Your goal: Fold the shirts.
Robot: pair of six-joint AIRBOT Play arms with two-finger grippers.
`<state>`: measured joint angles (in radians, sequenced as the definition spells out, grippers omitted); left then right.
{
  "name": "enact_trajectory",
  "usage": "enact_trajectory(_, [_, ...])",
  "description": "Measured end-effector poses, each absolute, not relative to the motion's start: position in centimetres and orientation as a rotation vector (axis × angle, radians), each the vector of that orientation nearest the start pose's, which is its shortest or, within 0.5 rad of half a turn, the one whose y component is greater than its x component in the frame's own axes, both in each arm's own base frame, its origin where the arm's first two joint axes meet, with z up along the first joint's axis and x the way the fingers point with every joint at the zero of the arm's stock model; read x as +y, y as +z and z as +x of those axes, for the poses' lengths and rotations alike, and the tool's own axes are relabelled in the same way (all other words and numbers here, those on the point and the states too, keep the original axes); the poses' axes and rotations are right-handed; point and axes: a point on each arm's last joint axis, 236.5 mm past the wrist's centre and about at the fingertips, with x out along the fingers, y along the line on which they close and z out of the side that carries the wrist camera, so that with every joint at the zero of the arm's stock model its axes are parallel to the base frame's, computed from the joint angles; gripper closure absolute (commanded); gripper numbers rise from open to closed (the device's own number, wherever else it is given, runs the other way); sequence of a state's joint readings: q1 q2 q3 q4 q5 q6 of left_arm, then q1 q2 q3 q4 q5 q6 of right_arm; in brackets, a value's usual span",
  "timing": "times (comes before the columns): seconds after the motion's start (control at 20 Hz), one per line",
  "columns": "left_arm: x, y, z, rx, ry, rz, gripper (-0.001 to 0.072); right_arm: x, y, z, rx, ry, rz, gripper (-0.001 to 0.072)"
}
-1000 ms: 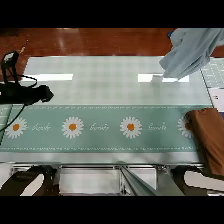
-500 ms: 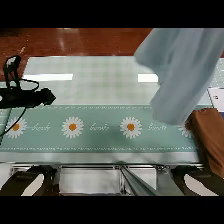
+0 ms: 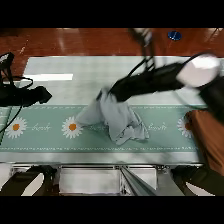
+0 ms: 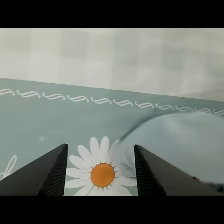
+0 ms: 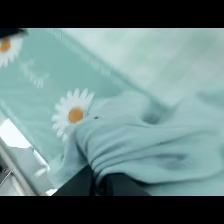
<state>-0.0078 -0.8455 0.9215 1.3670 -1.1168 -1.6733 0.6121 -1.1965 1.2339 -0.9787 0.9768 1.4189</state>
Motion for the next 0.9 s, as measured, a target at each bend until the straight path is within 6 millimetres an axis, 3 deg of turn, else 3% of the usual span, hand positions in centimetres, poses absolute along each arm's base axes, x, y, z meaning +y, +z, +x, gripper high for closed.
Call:
enact_trajectory(0.05, [-4.7, 7.7, 31.8, 1.048, -0.079, -0.264, 0.0202, 34.8, 9.6, 28.2, 1.054, 0.929, 0.136, 0.0681])
enact_trajectory(0.1, [-4.9, 7.5, 31.7, 1.054, -0.083, -0.264, 0.0202, 35.7, 7.1, 27.4, 1.109, 0.928, 0.155, 0.0528])
enact_trajectory(0.15, [-5.1, 7.4, 31.6, 1.062, -0.090, -0.264, 0.0202, 36.4, 5.3, 26.8, 1.153, 0.928, 0.176, 0.0305])
enact_trajectory(0.25, [-5.7, 6.9, 31.4, 1.086, -0.104, -0.257, 0.0202, 37.1, 3.2, 26.3, 1.209, 0.921, 0.215, 0.0298])
enact_trajectory(0.4, [-6.6, 5.4, 30.9, 1.148, -0.134, -0.230, 0.0202, 34.7, 4.0, 28.5, 1.215, 0.877, 0.266, 0.0300])
enact_trajectory(0.5, [-6.6, 3.9, 30.8, 1.206, -0.136, -0.221, 0.0202, 29.7, 6.3, 31.5, 1.158, 0.790, 0.267, 0.0300])
enact_trajectory(0.55, [-6.5, 2.9, 30.6, 1.244, -0.132, -0.227, 0.0202, 26.1, 7.1, 32.8, 1.137, 0.713, 0.255, 0.0301])
enact_trajectory(0.65, [-6.4, 0.6, 30.0, 1.346, -0.127, -0.273, 0.0202, 16.9, 7.6, 34.1, 1.111, 0.488, 0.239, 0.0301])
enact_trajectory(0.7, [-6.7, -0.5, 29.7, 1.392, -0.139, -0.307, 0.0202, 12.6, 6.9, 33.5, 1.119, 0.374, 0.244, 0.0301])
enact_trajectory(0.8, [-7.7, -2.6, 29.0, 1.478, -0.179, -0.394, 0.0202, 6.2, 4.3, 30.6, 1.158, 0.184, 0.326, 0.0302])
enact_trajectory(0.85, [-8.4, -3.5, 28.9, 1.510, -0.206, -0.444, 0.0202, 4.6, 2.8, 28.8, 1.175, 0.124, 0.398, 0.0302])
enact_trajectory(0.9, [-9.0, -4.5, 28.5, 1.549, -0.227, -0.481, 0.0202, 4.5, 1.6, 27.3, 1.185, 0.115, 0.473, 0.0302])
